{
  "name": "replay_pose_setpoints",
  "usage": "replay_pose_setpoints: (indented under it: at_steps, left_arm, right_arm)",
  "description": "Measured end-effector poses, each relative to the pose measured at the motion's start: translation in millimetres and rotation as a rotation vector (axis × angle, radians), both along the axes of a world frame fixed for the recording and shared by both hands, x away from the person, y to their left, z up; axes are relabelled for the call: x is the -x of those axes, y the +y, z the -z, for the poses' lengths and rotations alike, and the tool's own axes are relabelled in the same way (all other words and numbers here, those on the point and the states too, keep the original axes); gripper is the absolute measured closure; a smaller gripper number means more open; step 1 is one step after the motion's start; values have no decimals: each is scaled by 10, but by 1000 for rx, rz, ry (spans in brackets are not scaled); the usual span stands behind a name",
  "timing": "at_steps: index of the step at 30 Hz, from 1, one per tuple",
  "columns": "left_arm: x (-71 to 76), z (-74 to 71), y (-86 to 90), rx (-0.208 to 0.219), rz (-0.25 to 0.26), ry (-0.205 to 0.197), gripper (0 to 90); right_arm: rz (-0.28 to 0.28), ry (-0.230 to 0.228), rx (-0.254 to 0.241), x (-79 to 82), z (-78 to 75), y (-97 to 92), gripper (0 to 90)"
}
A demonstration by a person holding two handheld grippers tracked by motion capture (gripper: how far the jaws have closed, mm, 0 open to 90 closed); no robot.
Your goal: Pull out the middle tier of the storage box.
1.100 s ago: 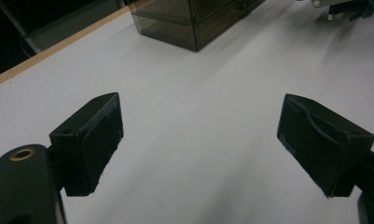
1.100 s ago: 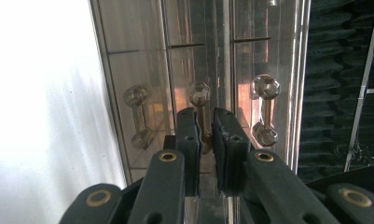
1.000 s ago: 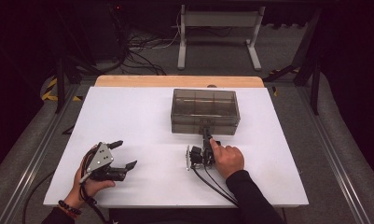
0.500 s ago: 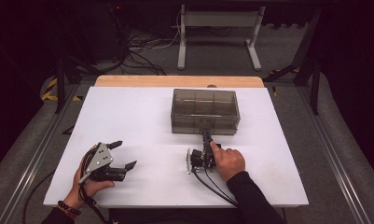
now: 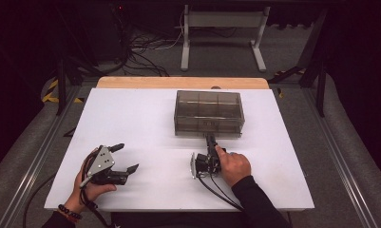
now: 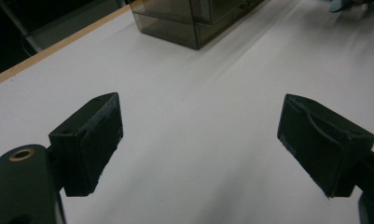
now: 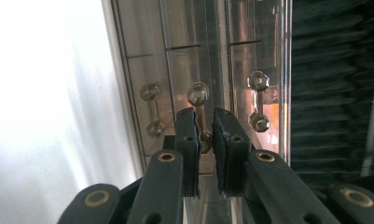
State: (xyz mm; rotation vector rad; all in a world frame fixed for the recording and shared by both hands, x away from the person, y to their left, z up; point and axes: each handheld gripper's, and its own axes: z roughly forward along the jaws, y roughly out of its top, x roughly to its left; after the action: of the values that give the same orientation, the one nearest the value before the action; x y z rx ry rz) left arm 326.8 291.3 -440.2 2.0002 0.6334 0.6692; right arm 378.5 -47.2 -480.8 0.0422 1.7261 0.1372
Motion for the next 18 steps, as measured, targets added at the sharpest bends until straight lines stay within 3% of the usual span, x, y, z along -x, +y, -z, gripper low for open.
replay_pose_setpoints:
  at_steps: [2,7,9,12,14,15,18]
  left_arm:
    - [-1,0,2,-2,0,-1,154]
    - [1,-4,3,-4,-2,-3,151]
    - [-1,-3,6,-2,-4,-3,149]
    - [1,-2,4,-1,-4,1,148]
    - [4,-5,7,-6,-4,-3,148]
    - [3,-4,8,-3,-4,-2,148]
    - [0,-2,12,-2,-5,-1,148]
  right_arm:
    - [-3,15,-7,8,-23,-14,811]
    - [-28,75,-89,65,-101,-61,795]
    - [-47,69,-106,84,-125,-65,703]
    - [-82,114,-156,92,-159,-58,686]
    - [-114,147,-212,109,-188,-73,687]
    - [-126,190,-255,107,-222,-87,687]
    - [-154,260,-395,94,-294,-143,686]
